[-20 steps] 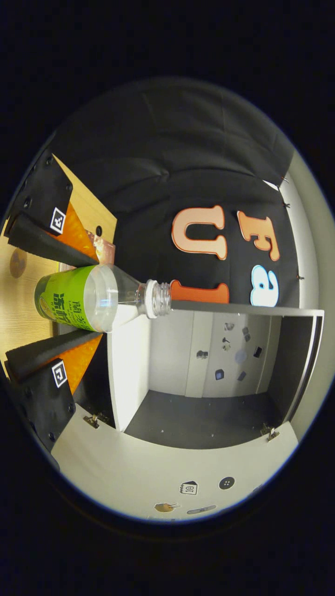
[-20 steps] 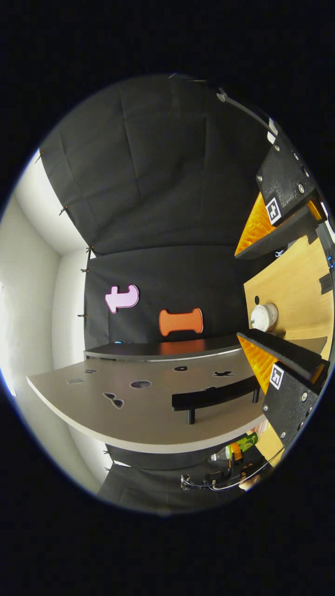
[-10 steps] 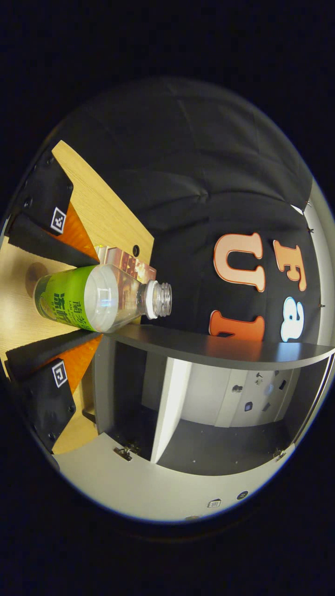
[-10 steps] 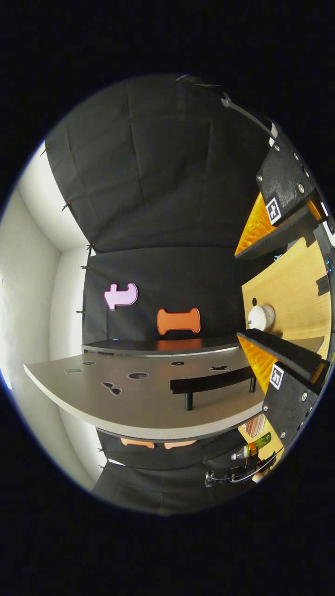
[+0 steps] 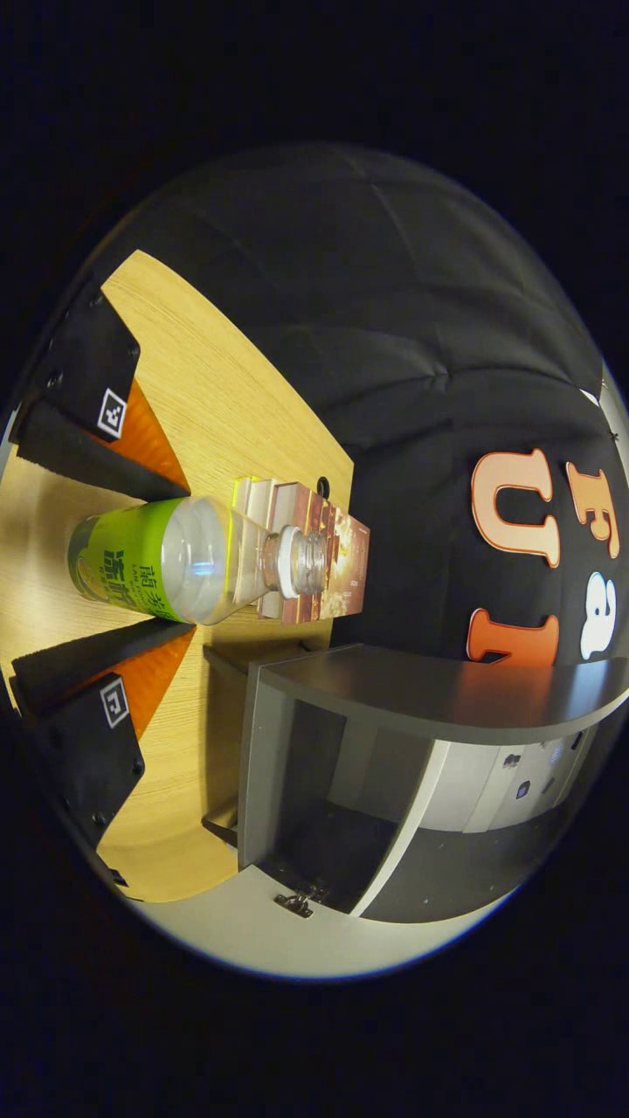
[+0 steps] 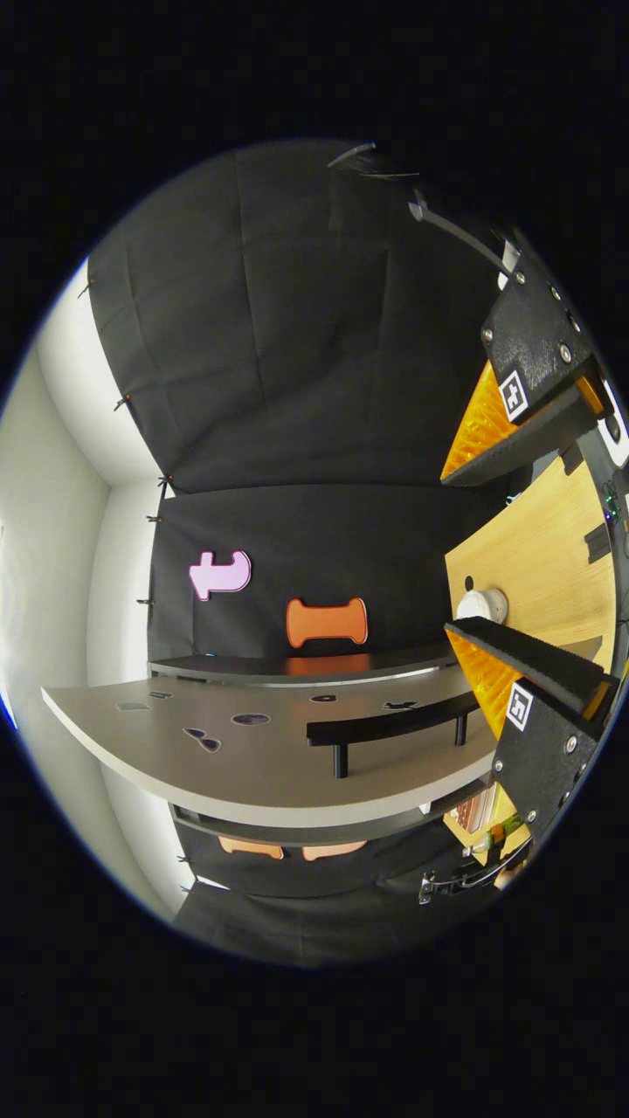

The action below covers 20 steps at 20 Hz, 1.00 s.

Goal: Open the cabinet door with the right hand, grasp the bottle in the cabinet with the left hand and place it on the coaster, then close the cabinet door with the right hand.

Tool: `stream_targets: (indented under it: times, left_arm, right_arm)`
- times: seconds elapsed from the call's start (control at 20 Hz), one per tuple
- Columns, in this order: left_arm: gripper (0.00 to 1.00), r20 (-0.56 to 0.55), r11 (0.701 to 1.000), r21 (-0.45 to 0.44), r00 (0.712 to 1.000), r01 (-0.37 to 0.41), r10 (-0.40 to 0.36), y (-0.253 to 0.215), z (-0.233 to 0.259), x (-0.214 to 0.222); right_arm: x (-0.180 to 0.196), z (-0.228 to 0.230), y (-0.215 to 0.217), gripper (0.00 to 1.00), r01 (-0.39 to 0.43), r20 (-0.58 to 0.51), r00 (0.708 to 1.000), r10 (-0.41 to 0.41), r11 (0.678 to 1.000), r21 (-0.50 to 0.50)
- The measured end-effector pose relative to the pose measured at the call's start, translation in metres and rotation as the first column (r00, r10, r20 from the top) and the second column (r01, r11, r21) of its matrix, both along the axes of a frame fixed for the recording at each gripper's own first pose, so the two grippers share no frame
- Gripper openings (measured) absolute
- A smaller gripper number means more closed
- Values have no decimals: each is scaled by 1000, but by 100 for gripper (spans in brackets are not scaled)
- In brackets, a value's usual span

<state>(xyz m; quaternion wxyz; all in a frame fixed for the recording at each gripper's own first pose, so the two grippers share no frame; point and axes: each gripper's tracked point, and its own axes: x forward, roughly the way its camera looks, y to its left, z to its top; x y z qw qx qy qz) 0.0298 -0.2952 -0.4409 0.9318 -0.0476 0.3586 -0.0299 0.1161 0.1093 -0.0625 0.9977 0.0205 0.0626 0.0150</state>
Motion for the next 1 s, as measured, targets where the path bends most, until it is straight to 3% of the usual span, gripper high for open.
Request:
stream_targets:
  times: [0.3, 0.55, 1.0]
  left_arm:
    - [86, 13, 1000, 9, 1000, -6, 6, 7, -21, 12]
    - [84, 18, 999, -34, 1000, -21, 21, 2, -32, 13]
    - [84, 46, 999, 39, 998, 36, -38, -4, -27, -5]
  right_arm:
    - [-8, 1, 4, 93, 23, -6, 1000, -23, 999, -28]
    - [-14, -3, 2, 93, 44, -23, 999, -45, 998, -36]
    - [-10, -6, 4, 93, 50, -29, 998, -51, 999, -21]
